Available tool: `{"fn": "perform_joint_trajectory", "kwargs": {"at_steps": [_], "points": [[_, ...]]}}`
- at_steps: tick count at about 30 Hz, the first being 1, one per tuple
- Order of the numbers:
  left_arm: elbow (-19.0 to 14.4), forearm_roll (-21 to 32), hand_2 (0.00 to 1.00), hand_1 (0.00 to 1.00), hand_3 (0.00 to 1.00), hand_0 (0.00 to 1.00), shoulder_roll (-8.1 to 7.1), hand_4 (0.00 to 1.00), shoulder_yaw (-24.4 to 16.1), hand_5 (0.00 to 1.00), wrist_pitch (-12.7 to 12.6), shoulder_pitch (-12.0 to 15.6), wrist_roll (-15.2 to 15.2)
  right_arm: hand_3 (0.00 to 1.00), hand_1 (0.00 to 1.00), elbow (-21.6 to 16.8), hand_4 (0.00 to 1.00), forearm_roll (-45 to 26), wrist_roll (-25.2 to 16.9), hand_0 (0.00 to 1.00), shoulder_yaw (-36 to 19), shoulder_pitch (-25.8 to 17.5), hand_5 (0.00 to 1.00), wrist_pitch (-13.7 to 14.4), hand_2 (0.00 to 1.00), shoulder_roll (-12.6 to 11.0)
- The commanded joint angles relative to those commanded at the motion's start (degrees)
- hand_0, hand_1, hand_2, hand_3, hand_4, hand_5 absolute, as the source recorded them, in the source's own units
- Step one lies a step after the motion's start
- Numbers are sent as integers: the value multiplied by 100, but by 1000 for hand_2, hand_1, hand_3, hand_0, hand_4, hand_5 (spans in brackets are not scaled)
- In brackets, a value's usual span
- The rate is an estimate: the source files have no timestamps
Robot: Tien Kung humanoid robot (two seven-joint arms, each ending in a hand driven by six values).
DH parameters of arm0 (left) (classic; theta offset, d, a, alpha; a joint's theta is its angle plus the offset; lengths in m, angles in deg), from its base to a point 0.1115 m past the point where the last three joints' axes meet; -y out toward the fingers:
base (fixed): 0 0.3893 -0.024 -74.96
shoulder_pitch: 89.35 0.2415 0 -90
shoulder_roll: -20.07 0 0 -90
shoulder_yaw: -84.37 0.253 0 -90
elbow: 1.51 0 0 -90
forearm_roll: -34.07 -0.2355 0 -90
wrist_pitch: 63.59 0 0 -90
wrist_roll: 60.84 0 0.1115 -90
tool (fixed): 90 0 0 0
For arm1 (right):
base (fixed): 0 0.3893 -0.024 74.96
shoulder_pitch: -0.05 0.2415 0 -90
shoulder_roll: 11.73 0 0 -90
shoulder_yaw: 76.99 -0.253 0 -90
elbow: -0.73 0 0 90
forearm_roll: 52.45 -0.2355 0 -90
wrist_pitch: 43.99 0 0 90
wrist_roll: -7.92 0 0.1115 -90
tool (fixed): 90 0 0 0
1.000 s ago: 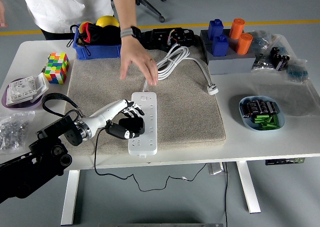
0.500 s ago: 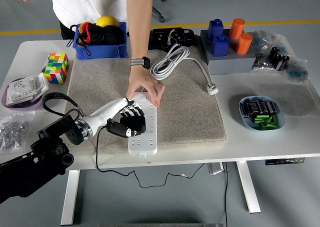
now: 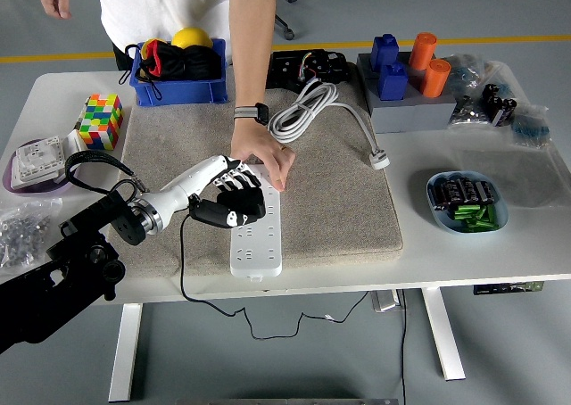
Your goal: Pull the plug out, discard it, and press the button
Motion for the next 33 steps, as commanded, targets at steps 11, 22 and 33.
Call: {"fn": "perform_joint_trajectory", "kwargs": {"at_steps": [11, 22, 33], "points": [[1051, -149, 326, 324, 554, 497, 3, 674, -650, 2, -57, -208, 73, 616, 659, 0, 660, -5, -4, 748, 10, -7, 480, 13, 648, 2], [1797, 21, 421, 436, 583, 608, 135, 726, -343, 2, -61, -336, 182, 616, 659, 0, 660, -15, -4, 748, 14, 5, 480, 19, 648, 4], [1998, 82, 669, 732, 725, 754, 184, 853, -182, 2, -40, -376, 240, 616, 660, 0, 660, -10, 0, 748, 12, -1, 480, 14, 647, 9]]}}
